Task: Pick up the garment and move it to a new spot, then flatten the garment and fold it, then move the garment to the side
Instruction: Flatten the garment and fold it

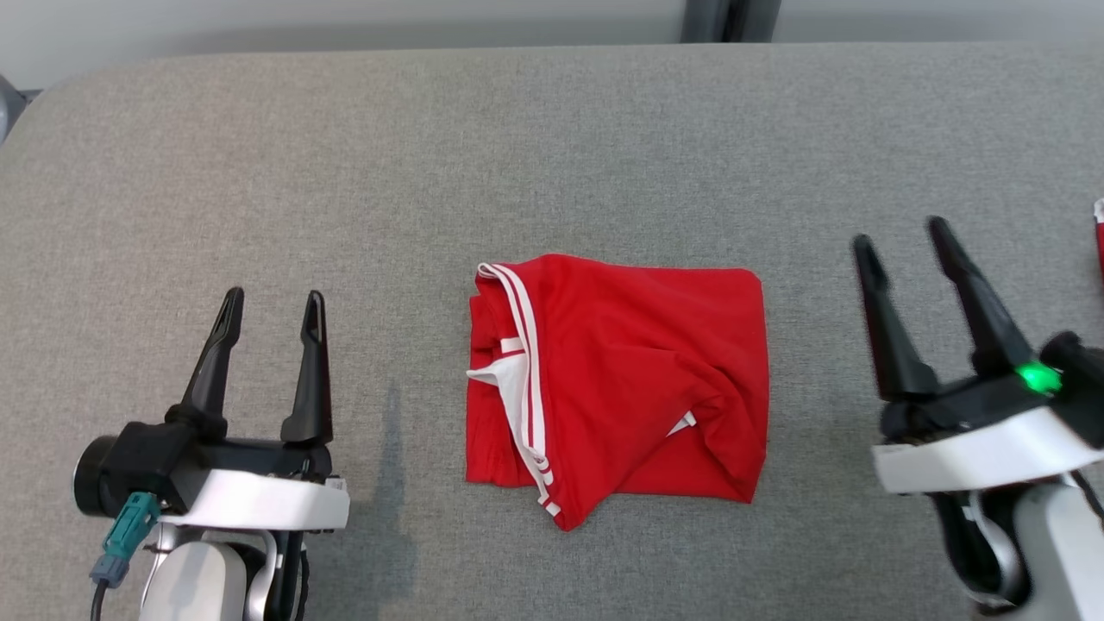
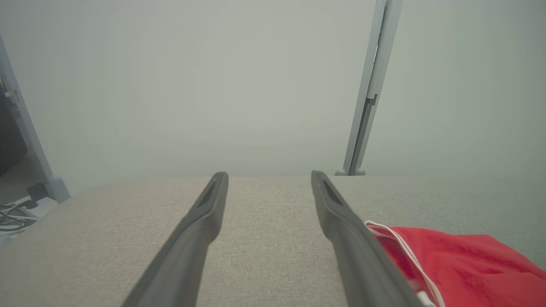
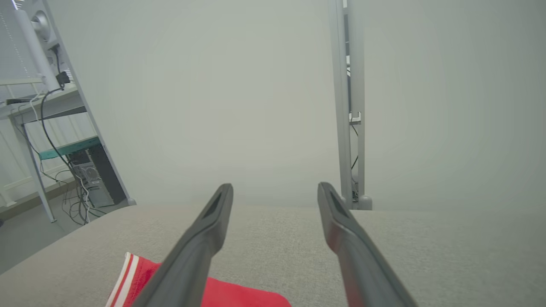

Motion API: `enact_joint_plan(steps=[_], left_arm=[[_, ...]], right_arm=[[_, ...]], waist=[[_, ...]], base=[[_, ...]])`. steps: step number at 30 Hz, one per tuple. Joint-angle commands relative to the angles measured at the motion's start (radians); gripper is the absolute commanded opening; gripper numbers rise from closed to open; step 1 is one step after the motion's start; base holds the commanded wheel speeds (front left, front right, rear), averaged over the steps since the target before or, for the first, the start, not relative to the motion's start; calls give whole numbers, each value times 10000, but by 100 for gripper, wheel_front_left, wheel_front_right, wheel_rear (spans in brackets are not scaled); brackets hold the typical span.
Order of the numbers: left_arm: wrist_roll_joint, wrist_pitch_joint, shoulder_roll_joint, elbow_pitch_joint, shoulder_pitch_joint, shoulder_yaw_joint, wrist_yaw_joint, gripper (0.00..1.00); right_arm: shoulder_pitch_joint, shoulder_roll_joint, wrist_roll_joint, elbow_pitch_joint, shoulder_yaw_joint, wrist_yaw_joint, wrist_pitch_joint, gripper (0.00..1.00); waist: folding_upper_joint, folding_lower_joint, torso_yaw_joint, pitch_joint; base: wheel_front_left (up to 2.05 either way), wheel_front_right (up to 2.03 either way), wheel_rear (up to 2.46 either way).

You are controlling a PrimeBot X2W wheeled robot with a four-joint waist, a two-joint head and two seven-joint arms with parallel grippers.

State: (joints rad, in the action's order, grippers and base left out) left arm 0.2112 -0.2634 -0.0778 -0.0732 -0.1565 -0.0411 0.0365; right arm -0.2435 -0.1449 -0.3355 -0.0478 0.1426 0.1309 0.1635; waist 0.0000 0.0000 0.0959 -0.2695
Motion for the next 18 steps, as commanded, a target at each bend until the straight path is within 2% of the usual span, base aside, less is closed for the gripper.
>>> enact_joint_plan(steps=[1,3,8,18], left_arm=[[-86,-16,-68,13,111,58,-68,100],[-122,-16,-135,-2,276,63,-113,100],[-153,42,-223,16,551,61,-164,100],[-164,322,-279,415,1027,-38,-319,100]], right_arm=[[203,-91,90,-59,-203,-5,-89,100],[838,-208,230,-179,-970,-5,-241,100],[1606,-288,369,-182,-1606,-5,-367,100],[2256,-119,389,-228,-1862,-5,-476,100]], waist=[[0,0,-71,108],[0,0,-134,300],[0,0,-174,544],[0,0,-181,811]], base=[[0,0,0],[0,0,0],[0,0,0],[0,0,0]])
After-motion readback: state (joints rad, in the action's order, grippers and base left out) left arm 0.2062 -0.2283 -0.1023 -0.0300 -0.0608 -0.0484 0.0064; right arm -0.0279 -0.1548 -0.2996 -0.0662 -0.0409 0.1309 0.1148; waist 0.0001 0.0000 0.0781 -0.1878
